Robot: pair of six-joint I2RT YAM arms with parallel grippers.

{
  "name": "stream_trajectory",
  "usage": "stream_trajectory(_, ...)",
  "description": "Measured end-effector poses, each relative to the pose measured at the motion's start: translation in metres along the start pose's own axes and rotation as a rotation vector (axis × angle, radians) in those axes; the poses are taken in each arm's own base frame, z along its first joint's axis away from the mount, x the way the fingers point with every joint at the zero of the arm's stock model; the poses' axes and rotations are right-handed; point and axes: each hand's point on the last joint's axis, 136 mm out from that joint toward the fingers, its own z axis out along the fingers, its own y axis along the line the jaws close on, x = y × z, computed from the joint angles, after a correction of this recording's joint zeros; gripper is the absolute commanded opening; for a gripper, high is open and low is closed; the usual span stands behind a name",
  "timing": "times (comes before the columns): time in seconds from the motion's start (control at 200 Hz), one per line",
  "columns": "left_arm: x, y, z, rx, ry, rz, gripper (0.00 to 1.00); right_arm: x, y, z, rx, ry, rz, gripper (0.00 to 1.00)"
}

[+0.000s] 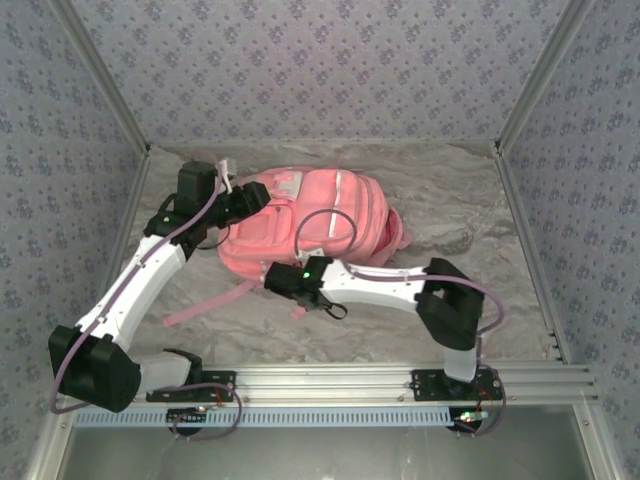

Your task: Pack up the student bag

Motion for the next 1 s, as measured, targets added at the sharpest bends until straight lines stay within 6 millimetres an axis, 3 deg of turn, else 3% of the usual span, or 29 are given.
stream_trajectory(0.24,0.000,0.004,-0.001,-0.018,-0.005,-0.008,0.52,0.002,-0.021,-0.004,-0.119,-0.061,0.103,0.00)
stream_trajectory(0.41,0.010,0.008,-0.020,-0.014,-0.027,-0.069,0.55,0.008,-0.034,0.002,-0.187,-0.088,0.156,0.00)
stream_trajectory(0.465,0.020,0.013,-0.026,-0.012,-0.023,-0.107,0.58,0.009,-0.035,0.002,-0.217,-0.095,0.169,0.00)
stream_trajectory(0.52,0.033,0.019,-0.030,-0.014,-0.011,-0.154,0.69,0.009,-0.035,0.002,-0.249,-0.103,0.182,0.00)
stream_trajectory(0.615,0.065,0.034,-0.031,-0.049,0.035,-0.248,0.77,0.007,-0.031,0.002,-0.288,-0.110,0.191,0.00)
stream_trajectory(0.809,0.126,0.057,-0.019,-0.119,0.131,-0.391,0.75,0.003,-0.022,0.001,-0.344,-0.118,0.195,0.00)
stream_trajectory(0.999,0.139,0.061,0.004,-0.138,0.114,-0.480,0.68,0.000,-0.019,0.002,-0.370,-0.124,0.210,0.00)
